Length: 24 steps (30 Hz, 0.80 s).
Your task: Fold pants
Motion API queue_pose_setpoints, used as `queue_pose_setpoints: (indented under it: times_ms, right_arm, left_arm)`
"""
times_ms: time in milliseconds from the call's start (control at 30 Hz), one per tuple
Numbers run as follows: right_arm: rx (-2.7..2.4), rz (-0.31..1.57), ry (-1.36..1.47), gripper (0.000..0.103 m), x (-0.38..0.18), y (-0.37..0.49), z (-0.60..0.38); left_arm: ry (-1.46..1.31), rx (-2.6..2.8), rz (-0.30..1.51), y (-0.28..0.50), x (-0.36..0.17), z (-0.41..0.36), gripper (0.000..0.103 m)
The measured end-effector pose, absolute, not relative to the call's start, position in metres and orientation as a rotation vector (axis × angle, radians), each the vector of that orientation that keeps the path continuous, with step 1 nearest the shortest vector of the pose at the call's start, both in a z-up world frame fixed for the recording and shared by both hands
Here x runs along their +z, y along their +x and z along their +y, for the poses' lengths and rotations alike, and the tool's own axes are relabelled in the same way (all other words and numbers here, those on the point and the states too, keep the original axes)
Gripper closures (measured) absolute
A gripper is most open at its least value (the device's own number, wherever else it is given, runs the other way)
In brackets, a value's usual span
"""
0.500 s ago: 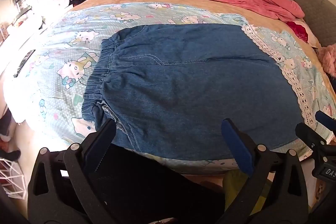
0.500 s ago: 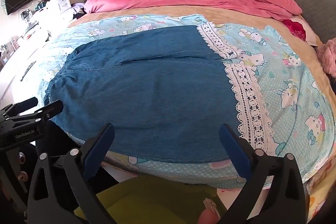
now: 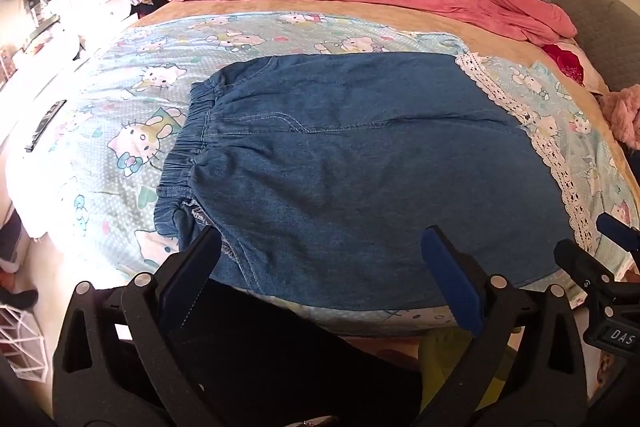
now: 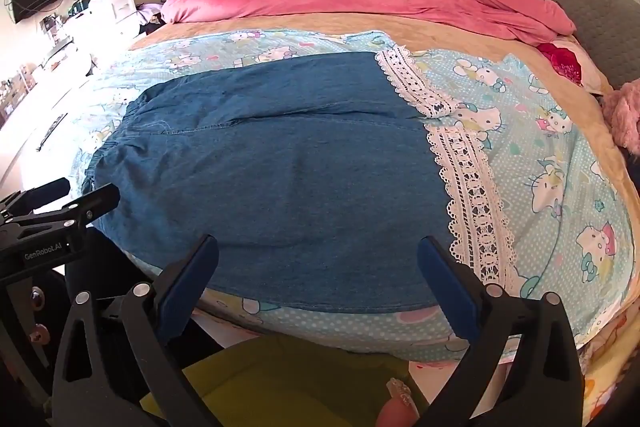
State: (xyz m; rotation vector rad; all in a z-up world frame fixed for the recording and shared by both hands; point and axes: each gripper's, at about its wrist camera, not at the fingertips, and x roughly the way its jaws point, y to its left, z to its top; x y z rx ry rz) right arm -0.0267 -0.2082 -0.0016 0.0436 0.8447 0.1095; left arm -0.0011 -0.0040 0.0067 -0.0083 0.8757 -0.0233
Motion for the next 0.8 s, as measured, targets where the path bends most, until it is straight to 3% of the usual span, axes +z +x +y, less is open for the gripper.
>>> queue_pose_setpoints:
  times_ms: [800]
  right_arm:
    - [0.128, 0.859, 0.035, 0.004, -0.0037, -0.0271, -0.2109]
  left_arm:
    - [-0.004, -0.017, 0.865, -0.0038, 0.0061, -0.0063, 0.009]
